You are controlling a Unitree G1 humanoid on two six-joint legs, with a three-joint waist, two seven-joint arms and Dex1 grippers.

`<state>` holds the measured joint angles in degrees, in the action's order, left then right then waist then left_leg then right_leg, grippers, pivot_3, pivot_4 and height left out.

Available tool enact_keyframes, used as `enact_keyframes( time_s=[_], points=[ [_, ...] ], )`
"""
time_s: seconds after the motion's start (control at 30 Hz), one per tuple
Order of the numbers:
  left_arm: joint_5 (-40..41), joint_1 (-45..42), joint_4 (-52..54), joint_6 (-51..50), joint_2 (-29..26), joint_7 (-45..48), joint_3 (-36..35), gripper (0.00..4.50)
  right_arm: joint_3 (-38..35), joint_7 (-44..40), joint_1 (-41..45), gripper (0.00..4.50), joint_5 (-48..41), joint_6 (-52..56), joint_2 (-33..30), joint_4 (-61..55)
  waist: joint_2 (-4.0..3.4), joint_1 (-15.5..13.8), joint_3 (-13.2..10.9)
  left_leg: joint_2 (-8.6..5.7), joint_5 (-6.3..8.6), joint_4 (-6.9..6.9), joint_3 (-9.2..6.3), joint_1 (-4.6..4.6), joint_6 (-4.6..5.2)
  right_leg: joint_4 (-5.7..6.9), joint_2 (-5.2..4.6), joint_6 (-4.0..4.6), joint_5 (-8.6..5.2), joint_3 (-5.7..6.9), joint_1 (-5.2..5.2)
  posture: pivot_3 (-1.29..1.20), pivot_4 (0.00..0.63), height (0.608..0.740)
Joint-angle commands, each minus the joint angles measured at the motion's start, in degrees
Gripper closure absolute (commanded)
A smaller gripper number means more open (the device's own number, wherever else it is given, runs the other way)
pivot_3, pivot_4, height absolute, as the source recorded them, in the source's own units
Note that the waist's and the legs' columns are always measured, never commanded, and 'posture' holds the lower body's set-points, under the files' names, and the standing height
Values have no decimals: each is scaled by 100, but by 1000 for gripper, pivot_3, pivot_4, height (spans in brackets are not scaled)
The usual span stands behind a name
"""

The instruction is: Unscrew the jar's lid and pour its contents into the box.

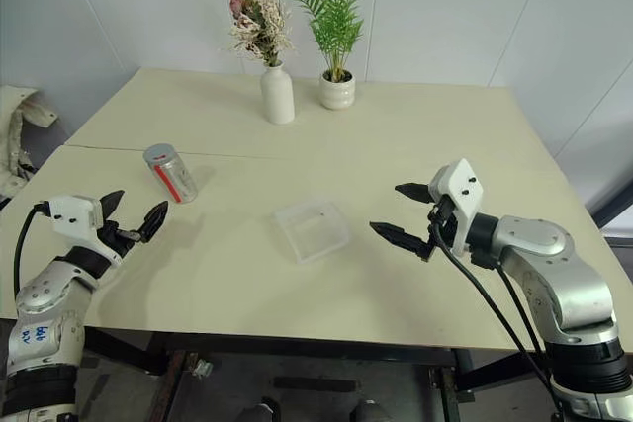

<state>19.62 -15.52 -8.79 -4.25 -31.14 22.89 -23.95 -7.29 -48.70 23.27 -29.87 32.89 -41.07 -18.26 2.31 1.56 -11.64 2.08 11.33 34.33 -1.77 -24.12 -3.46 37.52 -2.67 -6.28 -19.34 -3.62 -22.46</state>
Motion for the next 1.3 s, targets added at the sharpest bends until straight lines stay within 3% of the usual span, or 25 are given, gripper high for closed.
enact_keyframes(
  time_s=[0.03, 0.47, 0.6, 0.9, 1.3],
  points=[
    [-31, -156, 206, -9, -59, -127, -48, 0, -100, 75, -5, 34, -28, -122, 43, -111, 0, 6, 0, -2, 0, 0, 1, -1, 0, 0, -1, -1, 1, -1, 0, 0, 150, 740],
    [-204, -515, -284, 152, -246, -445, -214, 0, 160, 394, 186, 34, -40, -34, 369, -349, 0, 4, 0, 1, 0, 5, 2, 2, -1, 5, 3, -2, 2, -3, -1, 0, 150, 740],
    [-310, -852, -817, 474, -90, -612, -118, 0, 181, 326, 154, 34, -78, -75, 374, -314, 0, -1, 0, 1, -1, 11, 2, 2, -1, 8, 4, -3, 3, -2, 0, 0, 150, 740],
    [-627, -2157, -3091, 1454, -67, -193, 353, 0, 278, 421, 131, 34, 39, -200, 558, -347, 0, 7, 0, -4, 0, 21, 5, -2, -1, 9, 4, -10, 6, -4, 1, 0, 150, 740],
    [-795, -2991, -4402, 2044, -83, -112, 546, 0, 298, 669, -37, 34, 95, -195, 659, -484, 0, 0, 0, -4, 0, 23, 4, -3, -1, 12, 4, -11, 7, -2, 0, 0, 150, 740]
  ],
)
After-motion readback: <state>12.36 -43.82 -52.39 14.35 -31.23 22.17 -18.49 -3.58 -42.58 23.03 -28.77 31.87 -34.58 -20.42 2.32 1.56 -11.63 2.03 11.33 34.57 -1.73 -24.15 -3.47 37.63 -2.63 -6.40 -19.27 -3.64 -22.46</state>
